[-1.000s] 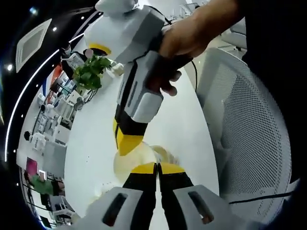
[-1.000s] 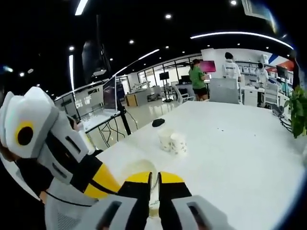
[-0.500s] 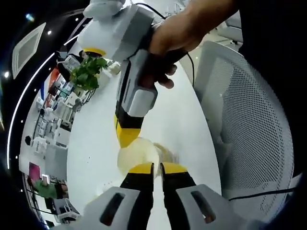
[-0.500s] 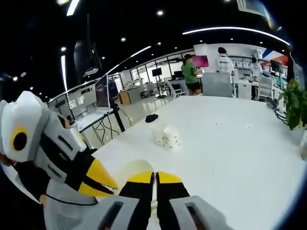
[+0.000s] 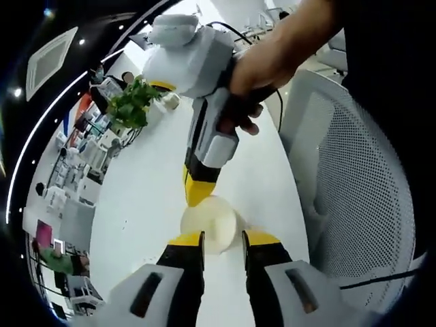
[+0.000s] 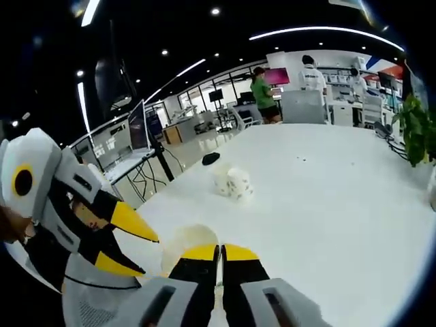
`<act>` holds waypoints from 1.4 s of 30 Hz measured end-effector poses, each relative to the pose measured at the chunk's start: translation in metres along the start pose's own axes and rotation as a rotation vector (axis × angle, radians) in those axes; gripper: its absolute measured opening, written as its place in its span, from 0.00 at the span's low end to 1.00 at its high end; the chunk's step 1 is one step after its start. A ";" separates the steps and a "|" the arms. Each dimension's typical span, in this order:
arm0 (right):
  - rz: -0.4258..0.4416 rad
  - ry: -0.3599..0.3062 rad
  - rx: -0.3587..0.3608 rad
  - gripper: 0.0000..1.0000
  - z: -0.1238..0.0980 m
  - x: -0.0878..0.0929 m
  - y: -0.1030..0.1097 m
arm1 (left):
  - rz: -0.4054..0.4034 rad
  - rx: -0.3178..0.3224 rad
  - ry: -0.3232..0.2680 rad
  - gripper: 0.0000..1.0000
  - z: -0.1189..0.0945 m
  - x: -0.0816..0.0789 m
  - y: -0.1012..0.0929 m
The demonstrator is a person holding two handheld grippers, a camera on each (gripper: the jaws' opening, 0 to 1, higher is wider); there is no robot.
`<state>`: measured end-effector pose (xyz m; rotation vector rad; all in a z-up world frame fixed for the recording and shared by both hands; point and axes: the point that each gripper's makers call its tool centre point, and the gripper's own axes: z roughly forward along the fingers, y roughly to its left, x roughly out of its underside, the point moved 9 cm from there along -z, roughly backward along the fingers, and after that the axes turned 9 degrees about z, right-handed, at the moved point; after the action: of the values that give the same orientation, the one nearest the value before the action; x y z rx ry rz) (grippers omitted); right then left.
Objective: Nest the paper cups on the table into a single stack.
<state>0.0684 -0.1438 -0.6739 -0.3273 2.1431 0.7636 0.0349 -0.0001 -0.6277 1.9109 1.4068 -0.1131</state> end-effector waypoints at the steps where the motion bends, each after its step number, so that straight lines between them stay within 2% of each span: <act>1: -0.002 0.004 0.002 0.00 0.002 0.002 -0.001 | -0.043 -0.011 -0.022 0.23 -0.001 0.002 0.001; 8: -0.013 0.016 0.016 0.00 0.003 0.005 -0.004 | -0.245 -0.084 -0.136 0.29 -0.008 0.010 0.008; 21: -0.071 0.044 0.040 0.00 0.012 0.013 -0.008 | -0.567 -0.177 -0.249 0.40 -0.019 0.035 0.003; 24: -0.088 0.051 0.043 0.00 0.014 0.014 -0.008 | -0.618 -0.201 -0.257 0.43 -0.021 0.041 0.002; 33: -0.105 0.065 0.043 0.00 0.019 0.021 -0.009 | -0.675 -0.242 -0.251 0.48 -0.025 0.047 -0.004; 42: -0.105 0.066 0.047 0.00 0.020 0.020 -0.008 | -0.702 -0.254 -0.235 0.47 -0.025 0.056 -0.009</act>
<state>0.0713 -0.1370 -0.7024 -0.4417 2.1832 0.6493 0.0409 0.0597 -0.6409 1.0959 1.7663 -0.4526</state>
